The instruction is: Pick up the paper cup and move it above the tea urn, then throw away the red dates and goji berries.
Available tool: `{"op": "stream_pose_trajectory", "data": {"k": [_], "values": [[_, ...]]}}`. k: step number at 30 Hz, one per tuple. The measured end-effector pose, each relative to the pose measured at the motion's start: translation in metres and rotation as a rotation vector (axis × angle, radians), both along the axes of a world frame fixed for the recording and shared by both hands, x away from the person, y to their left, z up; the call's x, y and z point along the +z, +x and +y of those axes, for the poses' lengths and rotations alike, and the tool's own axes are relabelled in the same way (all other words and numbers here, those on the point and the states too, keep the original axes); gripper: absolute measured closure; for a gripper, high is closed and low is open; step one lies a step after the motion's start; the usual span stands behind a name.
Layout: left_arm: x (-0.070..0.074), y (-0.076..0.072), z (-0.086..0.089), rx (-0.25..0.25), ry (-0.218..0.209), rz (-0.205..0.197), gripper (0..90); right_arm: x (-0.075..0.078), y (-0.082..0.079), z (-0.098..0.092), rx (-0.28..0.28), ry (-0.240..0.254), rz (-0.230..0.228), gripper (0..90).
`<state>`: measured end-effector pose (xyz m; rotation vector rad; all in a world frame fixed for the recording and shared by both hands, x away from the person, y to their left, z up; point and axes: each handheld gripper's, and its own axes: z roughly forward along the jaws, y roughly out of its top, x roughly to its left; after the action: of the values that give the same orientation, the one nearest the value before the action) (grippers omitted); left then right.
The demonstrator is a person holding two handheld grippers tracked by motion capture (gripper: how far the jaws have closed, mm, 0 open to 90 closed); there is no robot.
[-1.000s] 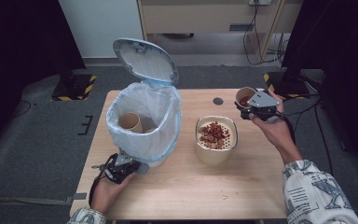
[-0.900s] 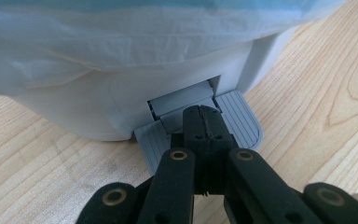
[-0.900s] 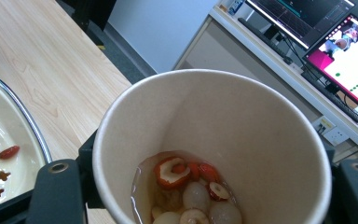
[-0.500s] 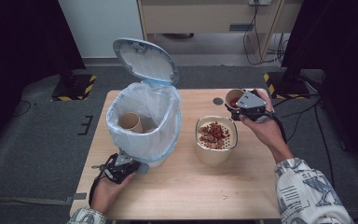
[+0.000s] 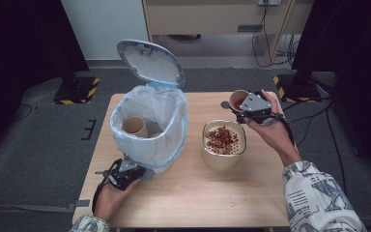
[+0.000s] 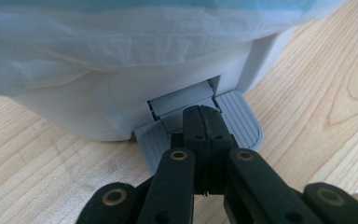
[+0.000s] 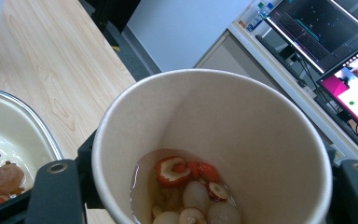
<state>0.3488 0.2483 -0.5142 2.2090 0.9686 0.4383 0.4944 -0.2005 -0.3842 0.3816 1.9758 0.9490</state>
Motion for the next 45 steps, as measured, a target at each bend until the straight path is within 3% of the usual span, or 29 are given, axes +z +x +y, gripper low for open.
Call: {"op": "stream_pose_trajectory", "data": {"k": [16,28,45], "values": [[0.0,0.0,0.0,0.0,0.0,0.0,90.0,0.001,-0.003,0.003,0.017,-0.021,-0.011,27.5],[0.0,0.0,0.0,0.0,0.0,0.0,90.0,-0.002,-0.011,0.006,0.06,-0.079,-0.043,27.5],[0.0,0.0,0.0,0.001,0.002,0.0,90.0,-0.001,-0.021,0.01,0.085,-0.107,-0.053,27.4]]}}
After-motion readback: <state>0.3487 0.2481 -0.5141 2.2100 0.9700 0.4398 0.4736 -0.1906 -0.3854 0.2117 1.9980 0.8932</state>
